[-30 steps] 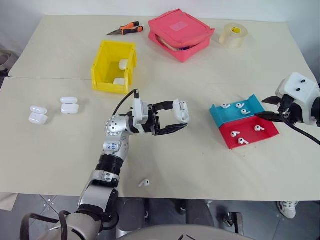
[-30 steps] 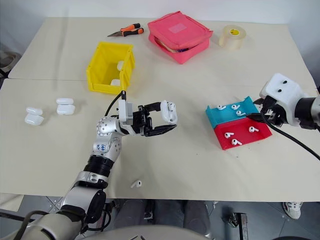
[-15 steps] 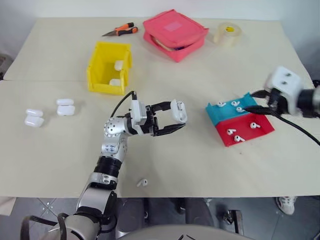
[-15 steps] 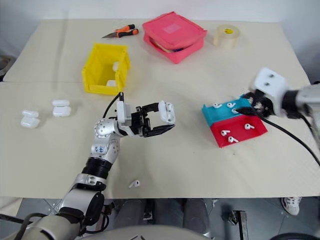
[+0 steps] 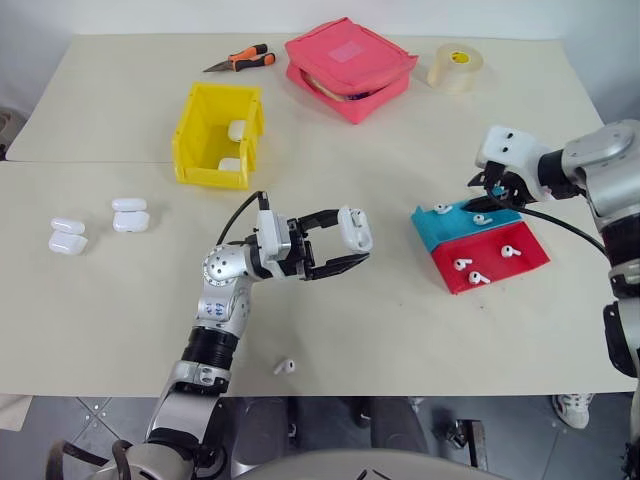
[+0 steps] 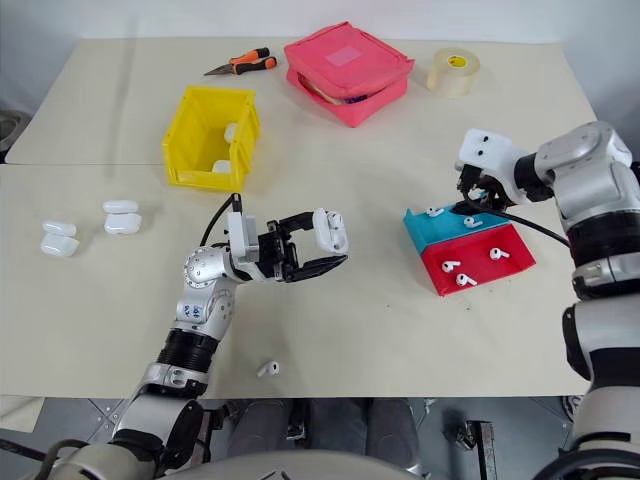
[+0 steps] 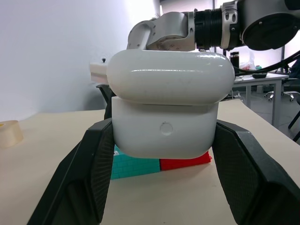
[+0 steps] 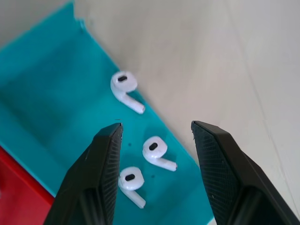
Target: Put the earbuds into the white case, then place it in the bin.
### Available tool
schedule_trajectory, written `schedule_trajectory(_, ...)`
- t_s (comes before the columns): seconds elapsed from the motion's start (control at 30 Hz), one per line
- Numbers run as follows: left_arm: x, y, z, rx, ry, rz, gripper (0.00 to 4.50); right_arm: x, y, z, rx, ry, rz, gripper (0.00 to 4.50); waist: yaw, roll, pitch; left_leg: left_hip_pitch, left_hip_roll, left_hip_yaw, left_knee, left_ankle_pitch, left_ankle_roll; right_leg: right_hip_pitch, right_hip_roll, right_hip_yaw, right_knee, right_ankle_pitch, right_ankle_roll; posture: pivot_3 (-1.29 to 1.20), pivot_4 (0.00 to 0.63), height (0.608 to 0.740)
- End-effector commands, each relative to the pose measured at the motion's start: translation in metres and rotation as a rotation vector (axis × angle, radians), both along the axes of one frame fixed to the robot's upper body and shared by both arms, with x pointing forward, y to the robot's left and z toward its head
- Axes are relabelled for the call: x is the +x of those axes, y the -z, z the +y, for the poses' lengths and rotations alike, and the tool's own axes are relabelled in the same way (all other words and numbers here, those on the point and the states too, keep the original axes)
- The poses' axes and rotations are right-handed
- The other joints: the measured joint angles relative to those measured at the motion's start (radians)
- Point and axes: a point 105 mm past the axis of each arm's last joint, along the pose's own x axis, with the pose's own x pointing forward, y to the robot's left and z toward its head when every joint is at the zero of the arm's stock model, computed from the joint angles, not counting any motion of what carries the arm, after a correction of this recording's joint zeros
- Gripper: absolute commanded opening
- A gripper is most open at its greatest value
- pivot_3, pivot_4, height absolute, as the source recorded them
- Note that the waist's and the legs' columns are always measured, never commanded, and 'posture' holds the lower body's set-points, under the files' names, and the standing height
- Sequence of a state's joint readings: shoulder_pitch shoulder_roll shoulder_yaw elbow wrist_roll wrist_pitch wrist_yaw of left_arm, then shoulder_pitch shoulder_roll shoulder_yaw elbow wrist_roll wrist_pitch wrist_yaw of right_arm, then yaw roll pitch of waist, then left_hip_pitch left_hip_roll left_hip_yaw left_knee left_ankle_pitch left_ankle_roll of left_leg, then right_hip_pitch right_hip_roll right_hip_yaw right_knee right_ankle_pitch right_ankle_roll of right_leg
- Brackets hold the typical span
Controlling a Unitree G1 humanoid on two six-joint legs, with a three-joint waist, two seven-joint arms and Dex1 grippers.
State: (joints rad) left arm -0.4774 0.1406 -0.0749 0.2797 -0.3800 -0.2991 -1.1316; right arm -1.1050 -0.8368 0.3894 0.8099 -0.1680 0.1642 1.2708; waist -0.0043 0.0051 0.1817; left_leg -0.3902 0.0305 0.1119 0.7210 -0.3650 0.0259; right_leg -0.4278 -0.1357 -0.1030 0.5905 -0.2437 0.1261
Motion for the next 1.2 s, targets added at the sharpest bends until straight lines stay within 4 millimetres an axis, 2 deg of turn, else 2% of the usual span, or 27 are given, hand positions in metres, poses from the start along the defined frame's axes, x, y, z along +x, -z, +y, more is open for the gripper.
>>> schedule_trajectory(0.03,-0.004,-0.006,0.001,-0.002,-0.007,-0.028,2.76,0.002,-0.011,-0.004,-0.048,-0.021,-0.021,2.43,0.0,0.0,0.0,0.0,0.0,0.0,0.0,0.0,0.0,0.0,0.0,0.0,0.0,0.0,0.0,0.0,0.15,0.74)
schedule_trajectory(0.7,-0.008,-0.006,0.003,-0.001,-0.032,-0.023,2.76,0.011,0.0,-0.007,-0.107,-0.012,0.019,2.43,-0.004,0.001,0.0,0.001,0.001,0.0,0.0,0.001,-0.001,0.0,0.001,0.0,0.001,0.0,0.0,0.0,0.15,0.74)
schedule_trajectory(1.2,-0.01,-0.007,0.006,0.003,-0.053,-0.021,2.76,0.015,0.004,-0.003,-0.124,-0.005,0.019,2.43,-0.026,0.002,0.0,0.001,0.001,0.0,-0.001,0.001,-0.002,0.0,0.001,0.001,0.001,0.0,0.0,0.0,0.15,0.74)
